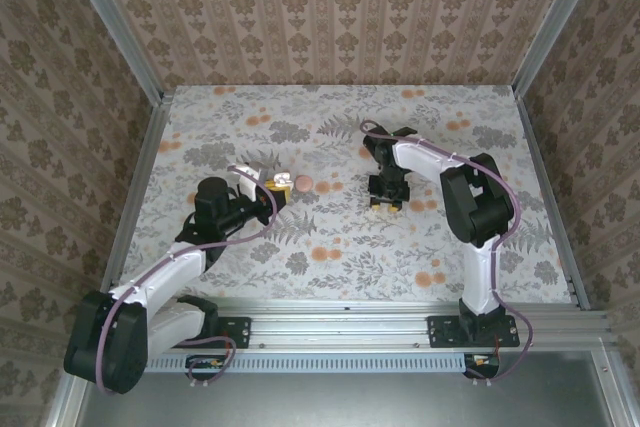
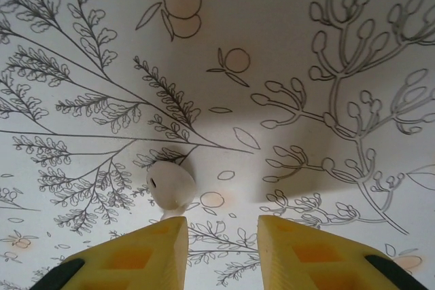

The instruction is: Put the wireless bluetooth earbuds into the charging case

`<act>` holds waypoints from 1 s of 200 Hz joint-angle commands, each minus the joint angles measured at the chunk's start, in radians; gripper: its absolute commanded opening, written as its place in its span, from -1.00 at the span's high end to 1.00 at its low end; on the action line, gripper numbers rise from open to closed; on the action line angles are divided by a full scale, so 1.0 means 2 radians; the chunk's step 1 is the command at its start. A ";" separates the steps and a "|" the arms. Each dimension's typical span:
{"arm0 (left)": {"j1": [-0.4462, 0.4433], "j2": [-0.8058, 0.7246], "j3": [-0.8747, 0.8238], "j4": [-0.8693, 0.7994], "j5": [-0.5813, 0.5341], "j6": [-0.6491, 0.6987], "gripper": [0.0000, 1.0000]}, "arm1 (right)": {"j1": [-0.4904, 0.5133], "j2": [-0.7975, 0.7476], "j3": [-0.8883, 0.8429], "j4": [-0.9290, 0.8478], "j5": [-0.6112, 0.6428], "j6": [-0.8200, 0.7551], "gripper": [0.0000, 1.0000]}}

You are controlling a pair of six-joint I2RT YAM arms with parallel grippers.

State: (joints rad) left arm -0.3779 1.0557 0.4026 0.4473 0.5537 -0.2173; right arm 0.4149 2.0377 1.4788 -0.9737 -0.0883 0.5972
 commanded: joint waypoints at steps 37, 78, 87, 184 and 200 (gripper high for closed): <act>0.003 -0.006 0.008 -0.003 0.007 0.001 0.82 | 0.005 0.009 0.030 -0.020 0.002 -0.008 0.33; 0.003 -0.003 0.010 -0.004 0.007 0.002 0.82 | 0.007 0.018 0.042 -0.019 0.002 -0.013 0.35; 0.003 -0.003 0.011 -0.006 0.007 0.002 0.82 | 0.007 0.022 0.044 -0.020 0.000 -0.015 0.35; 0.003 0.003 0.011 -0.006 0.007 0.002 0.81 | 0.007 0.042 0.052 -0.009 -0.011 -0.023 0.39; 0.003 0.004 0.013 -0.006 0.007 0.003 0.81 | 0.007 0.047 0.054 -0.008 -0.012 -0.024 0.44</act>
State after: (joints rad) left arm -0.3779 1.0565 0.4026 0.4412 0.5537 -0.2173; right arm 0.4236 2.1025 1.5574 -0.9749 -0.0952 0.5697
